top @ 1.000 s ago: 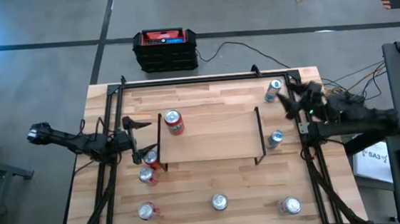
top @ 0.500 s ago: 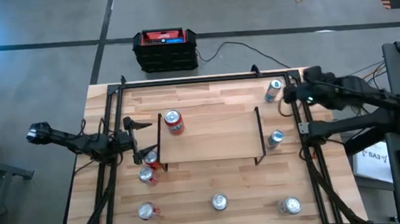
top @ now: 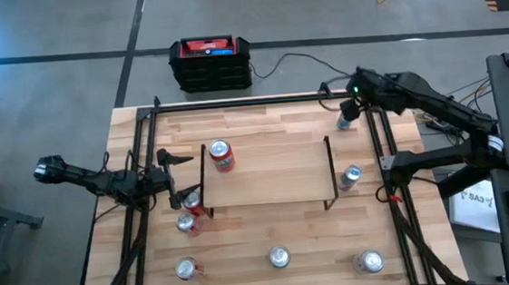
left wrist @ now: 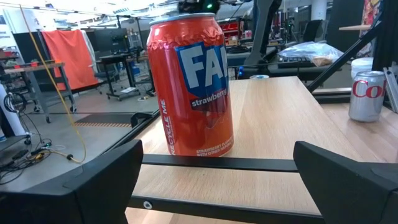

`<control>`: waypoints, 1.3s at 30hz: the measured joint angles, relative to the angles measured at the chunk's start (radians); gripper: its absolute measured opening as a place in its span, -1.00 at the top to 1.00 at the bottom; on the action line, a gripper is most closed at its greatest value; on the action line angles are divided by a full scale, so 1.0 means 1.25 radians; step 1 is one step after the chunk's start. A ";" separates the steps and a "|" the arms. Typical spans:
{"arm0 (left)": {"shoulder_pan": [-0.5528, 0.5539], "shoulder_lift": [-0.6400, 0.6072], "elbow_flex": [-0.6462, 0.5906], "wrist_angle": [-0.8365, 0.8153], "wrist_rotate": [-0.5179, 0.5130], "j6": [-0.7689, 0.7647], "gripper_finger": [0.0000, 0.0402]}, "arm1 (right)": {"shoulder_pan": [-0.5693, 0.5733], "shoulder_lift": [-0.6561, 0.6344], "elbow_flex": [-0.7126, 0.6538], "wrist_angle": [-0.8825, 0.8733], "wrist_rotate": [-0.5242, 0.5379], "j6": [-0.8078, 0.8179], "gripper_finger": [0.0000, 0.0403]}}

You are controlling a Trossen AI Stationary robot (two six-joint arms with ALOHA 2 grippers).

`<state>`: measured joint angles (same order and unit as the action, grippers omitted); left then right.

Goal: Place canned beverage on shelf
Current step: Put the top blue soda can on the shelf

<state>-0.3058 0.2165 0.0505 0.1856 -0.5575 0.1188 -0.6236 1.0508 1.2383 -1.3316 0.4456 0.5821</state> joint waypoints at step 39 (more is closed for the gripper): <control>0.000 0.000 0.000 0.000 0.000 0.000 -0.99 | -0.272 0.258 0.002 0.100 -0.301 -0.146 -0.84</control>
<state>-0.3058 0.2168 0.0502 0.1859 -0.5575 0.1185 -0.9630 1.3735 1.2410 -1.2064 0.0691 0.3992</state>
